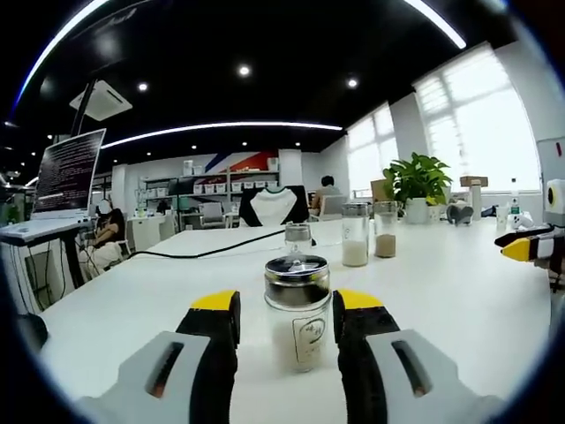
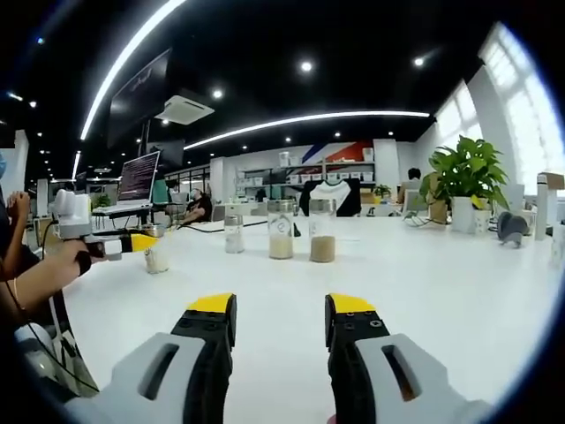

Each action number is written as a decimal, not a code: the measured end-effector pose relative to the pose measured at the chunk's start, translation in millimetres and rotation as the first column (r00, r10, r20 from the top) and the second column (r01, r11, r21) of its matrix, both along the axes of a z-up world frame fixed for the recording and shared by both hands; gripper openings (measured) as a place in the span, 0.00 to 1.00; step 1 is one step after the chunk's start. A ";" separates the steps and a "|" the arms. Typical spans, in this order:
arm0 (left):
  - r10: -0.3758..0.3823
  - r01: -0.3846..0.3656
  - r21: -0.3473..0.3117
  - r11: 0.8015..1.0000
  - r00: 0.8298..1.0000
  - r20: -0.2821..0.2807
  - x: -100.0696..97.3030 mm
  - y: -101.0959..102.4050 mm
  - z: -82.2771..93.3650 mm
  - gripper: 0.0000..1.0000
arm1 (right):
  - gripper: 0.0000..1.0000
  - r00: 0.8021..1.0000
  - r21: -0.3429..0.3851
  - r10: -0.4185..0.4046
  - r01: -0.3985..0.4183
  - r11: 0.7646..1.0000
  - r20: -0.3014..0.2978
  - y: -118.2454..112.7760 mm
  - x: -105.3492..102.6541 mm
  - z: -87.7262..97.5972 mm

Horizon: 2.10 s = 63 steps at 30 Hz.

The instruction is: Rotate the seasoning bottle until the label or dispensing opening points toward the visible target arrow and the bottle remains upright within the marked orientation range

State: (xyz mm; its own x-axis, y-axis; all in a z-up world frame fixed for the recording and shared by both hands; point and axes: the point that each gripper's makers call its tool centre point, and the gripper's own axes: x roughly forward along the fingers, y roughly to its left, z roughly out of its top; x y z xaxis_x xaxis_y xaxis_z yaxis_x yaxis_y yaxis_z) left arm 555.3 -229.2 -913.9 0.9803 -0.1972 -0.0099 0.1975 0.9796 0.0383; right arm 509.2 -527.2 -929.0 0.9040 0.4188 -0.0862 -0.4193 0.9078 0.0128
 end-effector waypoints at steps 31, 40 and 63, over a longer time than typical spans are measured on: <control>0.039 -0.039 0.005 0.999 0.999 -0.024 -14.7 1.4 24.8 1.00 | 0.61 1.000 0.007 0.024 -0.024 1.000 0.005 -1.6 -3.9 22.9; 0.047 -0.047 0.019 0.999 0.999 -0.002 -14.4 3.2 36.5 1.00 | 0.69 0.998 -0.026 0.054 -0.054 0.998 0.014 7.9 -4.5 24.5; -0.016 0.012 0.071 0.997 0.998 0.058 20.2 -15.8 71.7 1.00 | 0.68 1.000 0.012 0.026 -0.026 1.000 0.012 -3.3 -4.8 27.4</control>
